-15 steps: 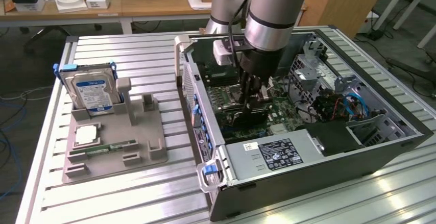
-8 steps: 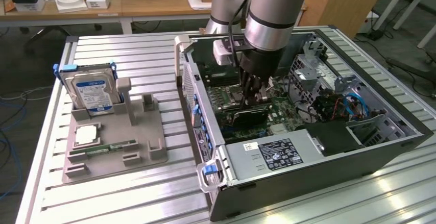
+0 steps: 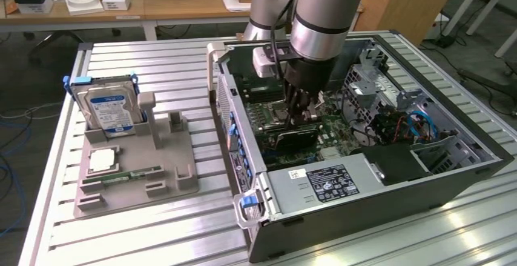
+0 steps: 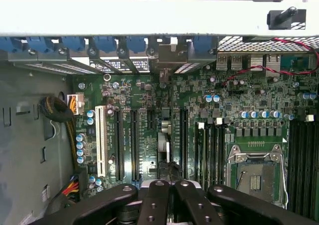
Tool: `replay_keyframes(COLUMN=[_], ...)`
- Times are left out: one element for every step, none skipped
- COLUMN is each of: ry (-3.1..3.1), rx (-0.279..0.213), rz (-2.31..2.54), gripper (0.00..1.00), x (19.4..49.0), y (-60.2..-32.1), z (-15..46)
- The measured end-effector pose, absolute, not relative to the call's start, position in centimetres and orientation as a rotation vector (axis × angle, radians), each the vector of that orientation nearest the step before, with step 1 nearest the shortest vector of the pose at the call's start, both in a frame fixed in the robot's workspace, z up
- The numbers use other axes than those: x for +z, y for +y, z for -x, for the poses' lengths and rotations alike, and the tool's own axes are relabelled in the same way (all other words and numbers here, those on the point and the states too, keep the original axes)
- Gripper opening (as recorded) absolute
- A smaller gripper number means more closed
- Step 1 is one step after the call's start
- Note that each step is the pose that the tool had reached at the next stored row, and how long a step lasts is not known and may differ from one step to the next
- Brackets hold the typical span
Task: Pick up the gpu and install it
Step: 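Insert the gpu into the slot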
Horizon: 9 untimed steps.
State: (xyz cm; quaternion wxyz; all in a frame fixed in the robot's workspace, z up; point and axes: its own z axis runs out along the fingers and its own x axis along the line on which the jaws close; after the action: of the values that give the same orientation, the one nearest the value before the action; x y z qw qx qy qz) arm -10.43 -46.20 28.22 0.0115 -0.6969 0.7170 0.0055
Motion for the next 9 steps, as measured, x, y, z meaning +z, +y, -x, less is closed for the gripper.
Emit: replay_keyframes(ry=[2.236,2.236,2.236,2.236,2.236,2.236,2.236,2.236,2.236], rx=[0.017,0.017,0.017,0.017,0.017,0.017,0.017,0.017,0.017], rz=[2.174,2.174,2.173,2.173,2.174,2.174,2.174,2.173,2.173], gripper=[0.1,0.1,0.1,0.1,0.1,0.1,0.1,0.1,0.1], x=[28.2,28.2,28.2,28.2,28.2,28.2,28.2,28.2,28.2], y=[-46.2,-46.2,-46.2,-46.2,-46.2,-46.2,-46.2,-46.2,-46.2], z=[10.5,10.7,10.8,11.0,11.2,11.3,11.5,11.6,11.8])
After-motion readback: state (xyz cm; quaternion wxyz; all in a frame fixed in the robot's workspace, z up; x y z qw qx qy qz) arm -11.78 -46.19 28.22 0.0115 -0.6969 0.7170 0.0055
